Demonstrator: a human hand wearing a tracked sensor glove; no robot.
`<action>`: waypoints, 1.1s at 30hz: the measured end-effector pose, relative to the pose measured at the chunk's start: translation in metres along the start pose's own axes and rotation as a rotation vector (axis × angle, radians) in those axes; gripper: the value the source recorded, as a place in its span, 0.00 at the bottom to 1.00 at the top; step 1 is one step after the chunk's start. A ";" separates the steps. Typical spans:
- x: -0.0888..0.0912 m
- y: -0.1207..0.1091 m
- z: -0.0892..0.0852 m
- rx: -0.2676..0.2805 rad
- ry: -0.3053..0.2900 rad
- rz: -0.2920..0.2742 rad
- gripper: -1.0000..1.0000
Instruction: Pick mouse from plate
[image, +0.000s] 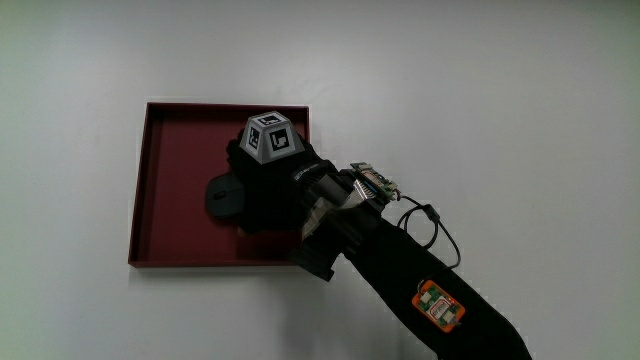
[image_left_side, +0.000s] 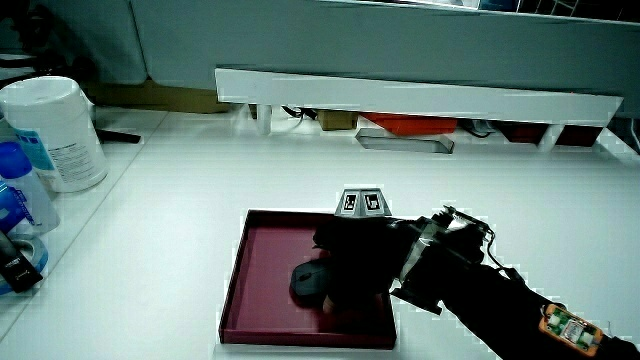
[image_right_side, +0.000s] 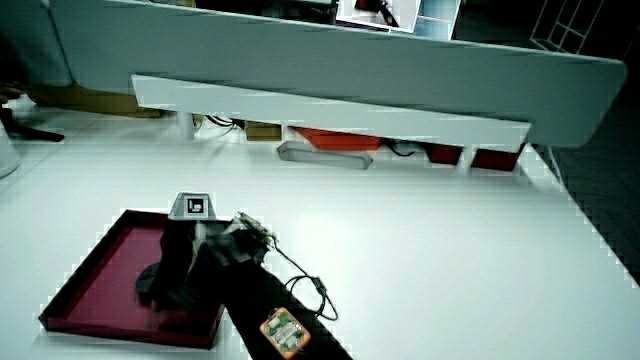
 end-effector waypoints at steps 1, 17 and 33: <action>0.000 0.001 0.000 0.005 0.001 0.000 0.71; -0.002 -0.002 -0.001 0.116 -0.039 0.029 1.00; -0.003 -0.037 0.026 0.179 -0.065 0.065 1.00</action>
